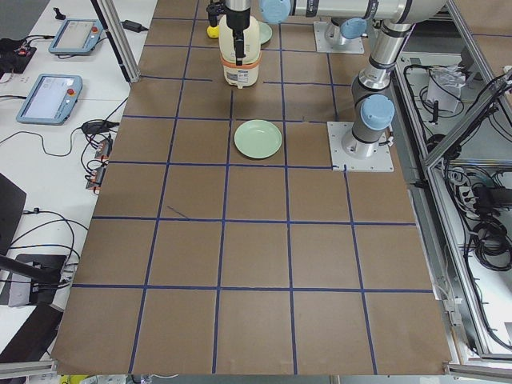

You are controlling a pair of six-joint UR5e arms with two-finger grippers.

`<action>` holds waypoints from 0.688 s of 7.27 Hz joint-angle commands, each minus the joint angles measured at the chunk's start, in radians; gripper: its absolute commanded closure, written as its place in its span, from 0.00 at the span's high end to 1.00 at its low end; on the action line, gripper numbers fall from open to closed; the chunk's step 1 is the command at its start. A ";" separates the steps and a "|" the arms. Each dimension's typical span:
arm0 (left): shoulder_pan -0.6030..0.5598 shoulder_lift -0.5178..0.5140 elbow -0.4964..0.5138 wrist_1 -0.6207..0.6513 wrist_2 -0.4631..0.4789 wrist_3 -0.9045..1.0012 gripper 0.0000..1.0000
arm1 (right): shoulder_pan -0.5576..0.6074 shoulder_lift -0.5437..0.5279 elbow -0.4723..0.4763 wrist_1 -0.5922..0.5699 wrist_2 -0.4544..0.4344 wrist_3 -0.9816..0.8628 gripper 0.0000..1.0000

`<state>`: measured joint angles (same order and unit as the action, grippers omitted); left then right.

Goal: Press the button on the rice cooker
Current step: 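Lift the right gripper away as the rice cooker lid pops open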

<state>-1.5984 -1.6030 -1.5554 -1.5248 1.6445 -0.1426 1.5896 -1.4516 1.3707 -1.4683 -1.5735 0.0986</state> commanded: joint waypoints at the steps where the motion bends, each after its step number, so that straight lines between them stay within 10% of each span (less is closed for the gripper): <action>1: 0.000 0.000 0.000 0.000 0.000 0.000 1.00 | -0.036 -0.073 0.007 0.043 -0.005 -0.056 0.72; 3: 0.000 0.000 0.000 0.000 0.000 0.000 1.00 | -0.036 -0.076 0.057 0.001 0.001 -0.034 1.00; 5: 0.000 0.000 0.000 0.000 0.000 0.000 1.00 | -0.031 -0.066 0.056 -0.021 0.001 -0.033 1.00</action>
<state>-1.5984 -1.6030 -1.5554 -1.5248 1.6445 -0.1427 1.5565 -1.5237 1.4241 -1.4748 -1.5702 0.0643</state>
